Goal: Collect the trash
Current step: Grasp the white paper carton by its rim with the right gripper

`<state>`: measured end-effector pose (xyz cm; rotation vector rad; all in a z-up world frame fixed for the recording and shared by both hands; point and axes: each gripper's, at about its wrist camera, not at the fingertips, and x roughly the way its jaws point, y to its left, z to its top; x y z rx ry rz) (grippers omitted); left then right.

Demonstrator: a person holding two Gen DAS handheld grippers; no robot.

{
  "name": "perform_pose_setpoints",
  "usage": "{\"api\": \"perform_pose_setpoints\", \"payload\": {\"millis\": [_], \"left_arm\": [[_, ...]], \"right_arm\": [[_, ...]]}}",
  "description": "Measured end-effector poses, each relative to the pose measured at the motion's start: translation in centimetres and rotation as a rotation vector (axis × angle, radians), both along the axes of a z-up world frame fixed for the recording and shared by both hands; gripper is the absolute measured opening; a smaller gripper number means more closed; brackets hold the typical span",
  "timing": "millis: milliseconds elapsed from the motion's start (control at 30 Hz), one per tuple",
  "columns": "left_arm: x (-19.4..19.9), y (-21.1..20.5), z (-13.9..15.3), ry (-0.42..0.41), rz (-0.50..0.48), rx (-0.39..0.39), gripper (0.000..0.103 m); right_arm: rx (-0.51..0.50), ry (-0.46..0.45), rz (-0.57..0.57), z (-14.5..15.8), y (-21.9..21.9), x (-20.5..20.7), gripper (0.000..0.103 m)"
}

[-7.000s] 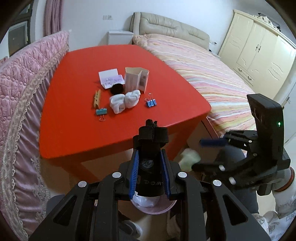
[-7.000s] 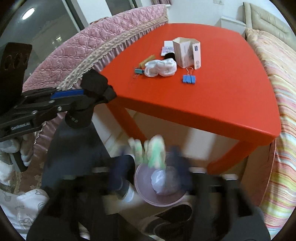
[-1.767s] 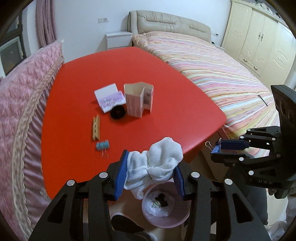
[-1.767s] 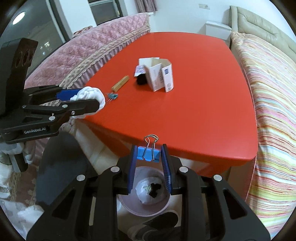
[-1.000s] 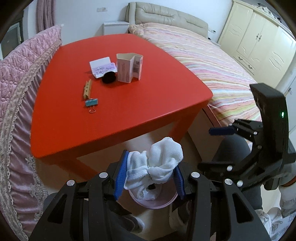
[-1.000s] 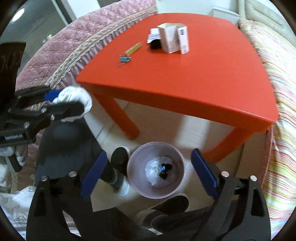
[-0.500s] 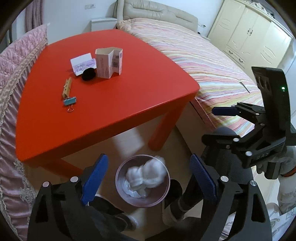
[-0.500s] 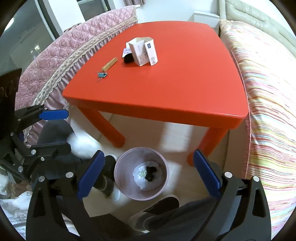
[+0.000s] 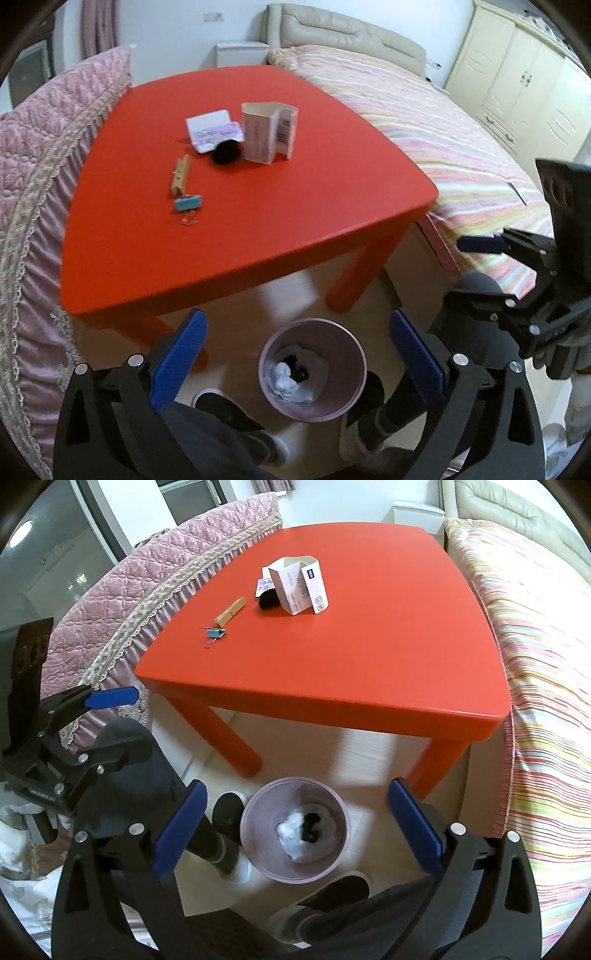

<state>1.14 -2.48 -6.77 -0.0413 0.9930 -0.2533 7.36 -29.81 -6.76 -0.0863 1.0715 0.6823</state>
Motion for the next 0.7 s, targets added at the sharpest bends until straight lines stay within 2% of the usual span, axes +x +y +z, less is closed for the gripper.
{"api": "perform_pose_setpoints", "payload": {"millis": [300,500,700], "left_arm": [[0.8,2.3,1.3,-0.038,0.070,-0.004,0.095],[0.8,3.1,1.8,-0.047,0.089,-0.008,0.095],[0.7,3.9,2.1,-0.048,0.109,-0.019,0.095]], "right_arm": [[0.037,-0.034,0.037,2.0,2.0,1.9,0.097],[0.042,-0.063,0.084,3.8,5.0,5.7,0.097],[-0.010,-0.080,0.132,4.7,8.4,9.8,0.097]]}}
